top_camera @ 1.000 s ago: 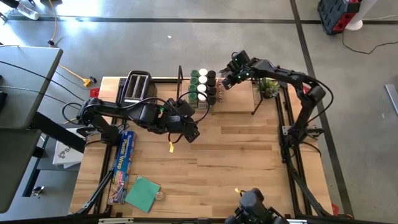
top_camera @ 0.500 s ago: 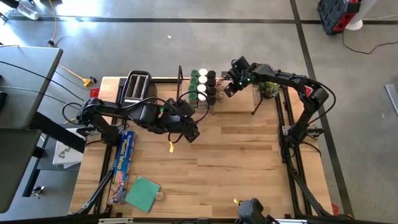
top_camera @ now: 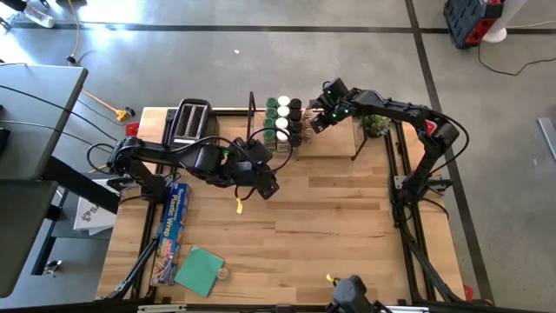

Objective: Shelf spices
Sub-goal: Adjust the transparent seasoning bottles on the back of the shelf

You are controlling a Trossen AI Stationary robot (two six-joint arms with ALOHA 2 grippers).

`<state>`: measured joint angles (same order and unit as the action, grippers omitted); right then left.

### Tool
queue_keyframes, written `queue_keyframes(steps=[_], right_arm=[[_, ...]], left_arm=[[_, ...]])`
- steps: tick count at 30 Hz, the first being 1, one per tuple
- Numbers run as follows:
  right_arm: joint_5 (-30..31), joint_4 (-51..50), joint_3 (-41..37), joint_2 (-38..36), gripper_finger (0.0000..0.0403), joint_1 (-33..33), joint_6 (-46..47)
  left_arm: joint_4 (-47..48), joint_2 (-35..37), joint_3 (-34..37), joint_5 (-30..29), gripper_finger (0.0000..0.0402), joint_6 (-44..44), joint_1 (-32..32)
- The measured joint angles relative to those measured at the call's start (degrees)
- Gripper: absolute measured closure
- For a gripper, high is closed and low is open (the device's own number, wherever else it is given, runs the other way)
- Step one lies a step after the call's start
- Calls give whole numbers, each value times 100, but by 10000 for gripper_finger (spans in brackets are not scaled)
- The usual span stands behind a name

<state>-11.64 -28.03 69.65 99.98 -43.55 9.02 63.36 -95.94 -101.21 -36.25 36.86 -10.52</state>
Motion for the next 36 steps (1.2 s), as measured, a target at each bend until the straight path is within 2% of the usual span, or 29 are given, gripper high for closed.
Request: queue_keyframes(steps=[8,14,16,21,28,36], right_arm=[[-63,-212,150,-451,362,4,-185],[-1422,-763,-61,-807,362,395,-1697],[-1616,-735,-221,-774,362,566,-1927],[-859,-301,-453,-611,362,893,-1785],[-362,39,-495,-514,362,905,-1504],[-206,139,-495,-514,362,907,-1484]], left_arm=[[0,0,0,0,74,0,0],[-7,0,-2,0,74,39,0],[-16,0,-2,-4,74,39,0],[-19,0,-4,-9,74,41,-2],[-18,0,-4,-12,74,44,-2],[-18,0,-4,-14,74,46,-2]])
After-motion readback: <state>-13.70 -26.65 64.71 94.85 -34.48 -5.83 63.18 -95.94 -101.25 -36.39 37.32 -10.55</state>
